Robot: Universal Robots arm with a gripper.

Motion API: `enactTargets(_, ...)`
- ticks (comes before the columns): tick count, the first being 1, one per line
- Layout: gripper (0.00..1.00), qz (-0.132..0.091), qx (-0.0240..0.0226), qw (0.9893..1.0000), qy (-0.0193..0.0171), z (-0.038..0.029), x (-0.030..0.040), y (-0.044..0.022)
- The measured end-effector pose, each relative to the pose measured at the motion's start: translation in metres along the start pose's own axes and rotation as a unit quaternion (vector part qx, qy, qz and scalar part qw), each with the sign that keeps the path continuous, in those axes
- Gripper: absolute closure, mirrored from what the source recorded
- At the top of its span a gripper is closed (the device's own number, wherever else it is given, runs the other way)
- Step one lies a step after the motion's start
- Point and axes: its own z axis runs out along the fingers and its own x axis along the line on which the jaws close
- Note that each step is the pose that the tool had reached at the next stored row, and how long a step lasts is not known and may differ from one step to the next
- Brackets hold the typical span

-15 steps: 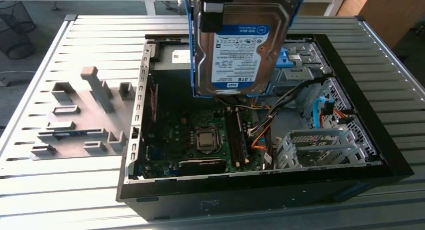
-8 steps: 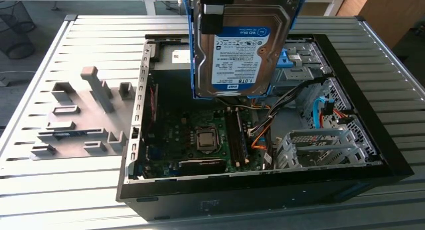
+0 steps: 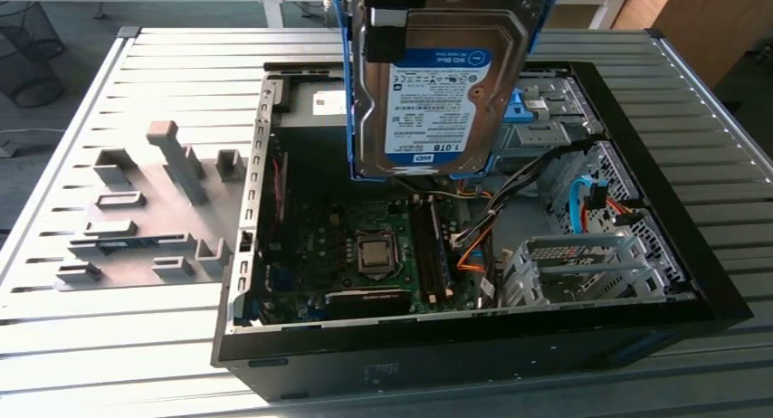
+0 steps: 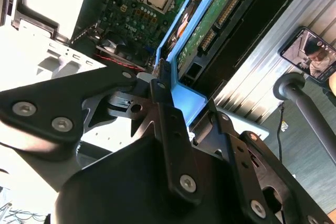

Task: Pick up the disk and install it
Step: 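Insert the disk into the insertion slot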

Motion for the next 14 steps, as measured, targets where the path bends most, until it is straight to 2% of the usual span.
enactTargets(8, 0.63, 0.000, 0.0000, 1.0000, 0.0006, 0.0001, 0.0101, -0.0021)
enactTargets(11, 0.63, 0.000, 0.0000, 1.0000, 0.0006, 0.0005, 0.0132, -0.0084)
enactTargets(14, 0.63, 0.000, 0.0000, 1.0000, 0.0006, 0.0009, 0.0145, -0.0200)
